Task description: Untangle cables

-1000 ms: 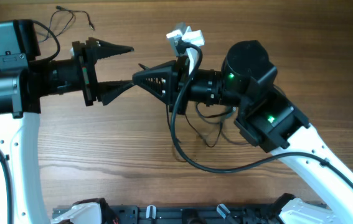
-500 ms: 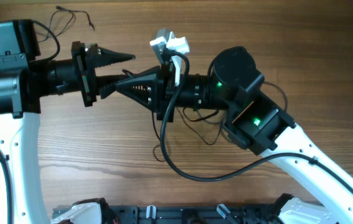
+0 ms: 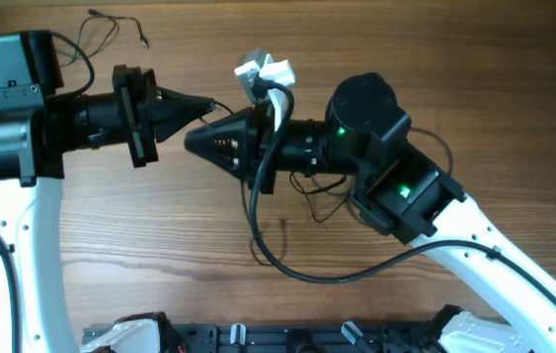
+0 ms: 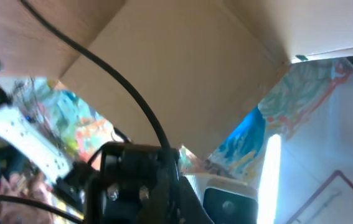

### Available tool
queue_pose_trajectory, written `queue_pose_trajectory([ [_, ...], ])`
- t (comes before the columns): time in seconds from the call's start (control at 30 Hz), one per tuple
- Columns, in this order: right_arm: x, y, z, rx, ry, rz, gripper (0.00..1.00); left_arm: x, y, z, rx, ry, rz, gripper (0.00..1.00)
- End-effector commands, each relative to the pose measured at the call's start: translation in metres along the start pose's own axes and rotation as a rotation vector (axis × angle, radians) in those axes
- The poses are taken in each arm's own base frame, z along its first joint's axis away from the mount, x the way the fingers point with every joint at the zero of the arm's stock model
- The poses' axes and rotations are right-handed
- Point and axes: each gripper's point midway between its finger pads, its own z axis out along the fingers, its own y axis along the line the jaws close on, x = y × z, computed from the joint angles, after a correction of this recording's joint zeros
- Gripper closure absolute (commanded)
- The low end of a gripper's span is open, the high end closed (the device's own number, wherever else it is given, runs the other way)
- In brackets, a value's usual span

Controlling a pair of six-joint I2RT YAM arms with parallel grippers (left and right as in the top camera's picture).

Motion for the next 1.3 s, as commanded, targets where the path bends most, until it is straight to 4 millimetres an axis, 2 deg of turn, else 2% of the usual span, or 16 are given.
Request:
queue_pose_trajectory([
  [0.0,0.002,-0.014,-0.002,0.06,0.014,0.033,0.6,-0.042,-0.005,-0.006,-0.033,-0.248,0.169,0.96],
  [0.07,0.009,-0.04,-0.01,0.163,0.031,0.09,0.53,-0.062,-0.001,-0.013,-0.07,-0.365,0.213,0.96],
  [0.13,0.016,-0.064,-0.022,0.257,0.05,0.149,0.44,-0.07,0.0,-0.016,-0.09,-0.415,0.246,0.96],
  [0.2,0.023,-0.088,-0.037,0.347,0.07,0.21,0.3,-0.071,-0.001,-0.016,-0.091,-0.421,0.26,0.96],
  [0.23,0.029,-0.109,-0.054,0.432,0.082,0.267,0.12,-0.067,-0.007,-0.015,-0.07,-0.402,0.294,0.96],
  [0.27,0.034,-0.121,-0.064,0.483,0.091,0.3,0.09,-0.06,-0.014,-0.013,-0.047,-0.369,0.329,0.96],
  [0.37,0.048,-0.15,-0.095,0.625,0.121,0.375,0.05,-0.029,-0.045,-0.009,0.056,-0.247,0.493,0.96],
  [0.53,0.077,-0.183,-0.147,0.857,0.191,0.461,0.01,0.02,-0.106,-0.021,0.234,-0.215,0.638,0.96],
  [0.63,0.086,-0.187,-0.158,0.909,0.215,0.489,0.01,0.054,-0.139,-0.03,0.342,-0.194,0.765,0.96],
  [0.7,0.09,-0.187,-0.159,0.917,0.226,0.498,0.01,0.07,-0.153,-0.037,0.402,-0.192,0.81,0.96],
  [0.8,0.094,-0.187,-0.161,0.921,0.237,0.507,0.01,0.075,-0.164,-0.044,0.452,-0.216,0.818,0.96],
  [0.93,0.094,-0.187,-0.16,0.921,0.237,0.508,0.01,0.058,-0.166,-0.051,0.447,-0.28,0.835,0.96],
  [1.0,0.094,-0.187,-0.161,0.921,0.237,0.508,0.01,0.037,-0.164,-0.052,0.419,-0.328,0.835,0.96],
  [1.13,0.095,-0.186,-0.161,0.922,0.241,0.511,0.01,-0.016,-0.151,-0.052,0.337,-0.475,0.765,0.96],
  [1.27,0.098,-0.186,-0.162,0.926,0.25,0.52,0.01,-0.087,-0.126,-0.065,0.179,-0.733,0.7,0.96],
])
